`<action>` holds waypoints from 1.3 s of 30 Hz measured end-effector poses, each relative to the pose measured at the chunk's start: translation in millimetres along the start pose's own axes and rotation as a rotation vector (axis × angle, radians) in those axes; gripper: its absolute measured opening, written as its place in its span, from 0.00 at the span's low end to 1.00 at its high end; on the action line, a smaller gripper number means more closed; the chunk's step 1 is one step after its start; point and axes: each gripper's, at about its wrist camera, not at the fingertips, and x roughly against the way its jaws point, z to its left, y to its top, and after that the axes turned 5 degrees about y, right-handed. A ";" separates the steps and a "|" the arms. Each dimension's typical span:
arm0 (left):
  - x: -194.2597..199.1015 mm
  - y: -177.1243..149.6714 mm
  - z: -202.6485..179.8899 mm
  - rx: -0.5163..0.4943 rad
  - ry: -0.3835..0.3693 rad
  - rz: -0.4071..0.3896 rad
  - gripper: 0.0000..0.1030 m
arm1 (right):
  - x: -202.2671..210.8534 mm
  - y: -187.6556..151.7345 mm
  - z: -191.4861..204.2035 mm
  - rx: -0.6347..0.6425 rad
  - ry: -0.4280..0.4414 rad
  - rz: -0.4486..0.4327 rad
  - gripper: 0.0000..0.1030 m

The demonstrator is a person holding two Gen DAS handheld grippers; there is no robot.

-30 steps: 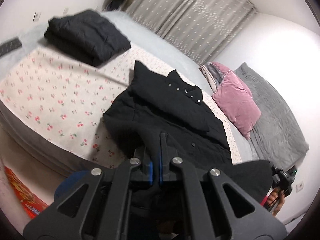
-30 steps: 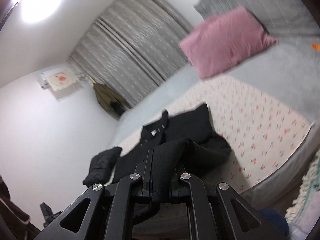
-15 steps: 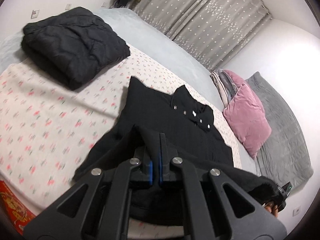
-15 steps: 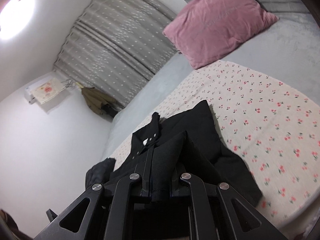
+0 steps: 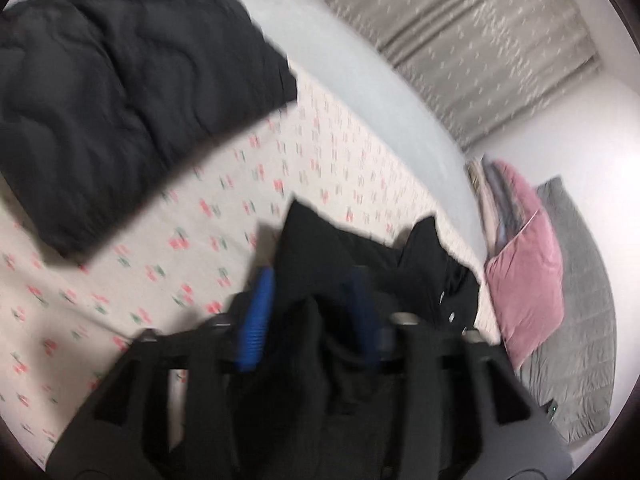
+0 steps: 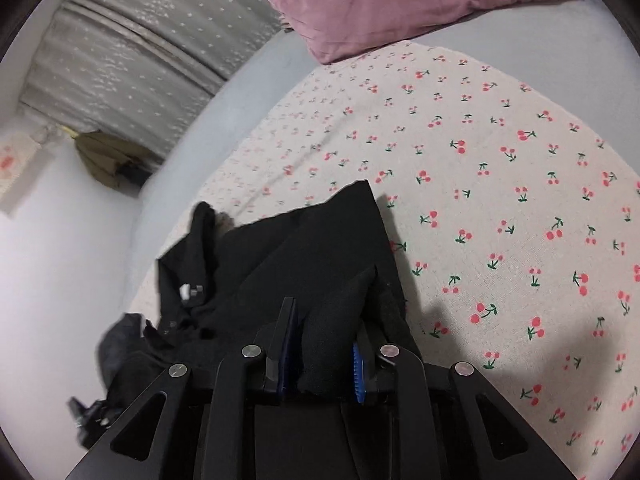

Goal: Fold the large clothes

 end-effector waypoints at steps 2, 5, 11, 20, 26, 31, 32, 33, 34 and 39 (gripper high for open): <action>13.1 -2.8 0.8 -0.040 -0.005 -0.049 0.62 | 18.9 2.3 -3.5 0.002 0.111 -0.033 0.28; -1.1 -11.0 -10.4 -0.128 -0.016 0.007 0.64 | 44.2 0.9 -12.7 -0.011 0.160 -0.146 0.72; -38.2 -25.5 -51.6 -0.345 0.094 0.058 0.65 | 37.0 -13.5 -2.0 0.205 -0.007 -0.195 0.81; -59.3 -38.6 -86.1 -0.571 0.251 -0.026 0.06 | -41.0 -28.4 32.2 0.492 -0.214 -0.068 0.06; 14.3 -4.3 -85.0 -0.464 0.107 -0.223 0.05 | 22.9 -17.4 66.2 0.514 -0.074 -0.287 0.04; 25.4 34.6 -112.3 -0.419 0.099 -0.310 0.05 | 15.7 20.9 112.8 0.526 -0.092 -0.385 0.04; 23.1 44.5 -119.1 -0.412 0.104 -0.317 0.05 | 14.0 31.5 122.1 0.521 -0.096 -0.396 0.04; 18.6 55.9 -128.6 -0.402 0.113 -0.321 0.05 | 11.7 40.7 130.5 0.519 -0.102 -0.406 0.04; 12.1 67.0 -137.2 -0.393 0.124 -0.320 0.05 | 3.4 55.7 140.9 0.514 -0.119 -0.417 0.04; -63.3 104.9 -170.6 -0.397 0.256 -0.272 0.05 | -52.3 108.4 150.6 0.431 -0.200 -0.405 0.04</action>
